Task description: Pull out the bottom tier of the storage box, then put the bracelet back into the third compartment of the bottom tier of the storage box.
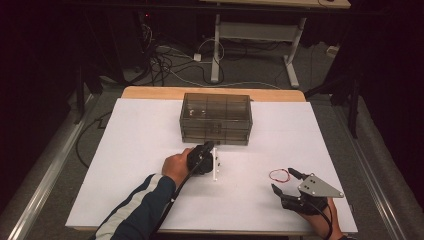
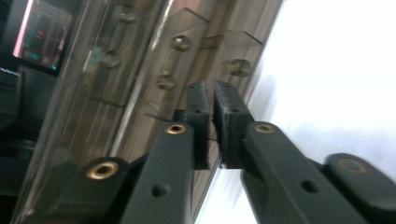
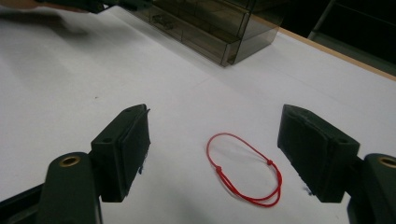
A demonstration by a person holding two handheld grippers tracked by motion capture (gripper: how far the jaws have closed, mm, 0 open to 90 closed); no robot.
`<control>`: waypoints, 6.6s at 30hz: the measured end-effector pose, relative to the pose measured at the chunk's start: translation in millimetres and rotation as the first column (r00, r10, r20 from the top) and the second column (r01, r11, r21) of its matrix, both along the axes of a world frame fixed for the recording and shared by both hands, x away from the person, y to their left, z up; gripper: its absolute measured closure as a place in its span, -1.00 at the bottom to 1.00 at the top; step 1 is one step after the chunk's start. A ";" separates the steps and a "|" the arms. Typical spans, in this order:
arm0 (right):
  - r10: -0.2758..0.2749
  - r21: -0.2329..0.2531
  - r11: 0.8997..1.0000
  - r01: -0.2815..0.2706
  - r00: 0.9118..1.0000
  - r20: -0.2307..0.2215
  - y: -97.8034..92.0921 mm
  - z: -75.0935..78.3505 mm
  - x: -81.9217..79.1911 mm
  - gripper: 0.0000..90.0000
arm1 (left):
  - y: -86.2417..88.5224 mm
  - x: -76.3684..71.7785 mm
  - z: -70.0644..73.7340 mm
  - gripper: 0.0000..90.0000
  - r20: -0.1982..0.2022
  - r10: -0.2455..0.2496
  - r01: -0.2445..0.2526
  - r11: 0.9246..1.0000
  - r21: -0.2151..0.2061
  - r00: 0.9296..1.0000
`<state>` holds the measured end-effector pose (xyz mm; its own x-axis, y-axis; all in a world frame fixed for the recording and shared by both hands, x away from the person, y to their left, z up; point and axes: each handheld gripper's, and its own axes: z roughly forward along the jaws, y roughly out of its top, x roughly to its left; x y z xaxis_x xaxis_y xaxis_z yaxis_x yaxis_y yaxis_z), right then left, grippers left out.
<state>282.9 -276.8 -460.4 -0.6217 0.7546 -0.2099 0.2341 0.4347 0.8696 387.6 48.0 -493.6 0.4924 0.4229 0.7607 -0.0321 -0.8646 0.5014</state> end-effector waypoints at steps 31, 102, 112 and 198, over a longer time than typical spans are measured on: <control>0.005 0.002 1.000 -0.005 1.000 -0.005 1.0 -1.3 1.4 -0.42 | 52.9 53.7 18.4 0.94 -0.371 0.083 -0.136 0.983 -0.120 0.925; -0.003 -0.014 1.000 0.000 0.977 -0.212 -11.5 -4.3 29.5 0.16 | 172.3 -54.1 55.6 0.67 -0.242 -0.079 -0.054 0.865 -0.499 0.967; 0.004 -0.031 0.999 -0.012 0.973 -0.232 -9.5 -7.2 35.1 0.24 | 181.4 -85.3 29.2 -0.03 -0.301 -0.048 -0.107 0.871 -0.479 0.952; 0.070 -0.005 0.997 -0.071 0.986 -0.153 -16.0 13.9 25.8 0.93 | 178.8 -104.7 11.4 -0.65 -0.354 -0.046 -0.129 0.881 -0.456 0.934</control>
<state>308.7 -292.8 -446.6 -0.6985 0.7062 -0.1155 0.3326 0.4633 0.8214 282.9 226.7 -482.2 0.6581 0.7086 0.2543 0.2485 -0.5233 0.8151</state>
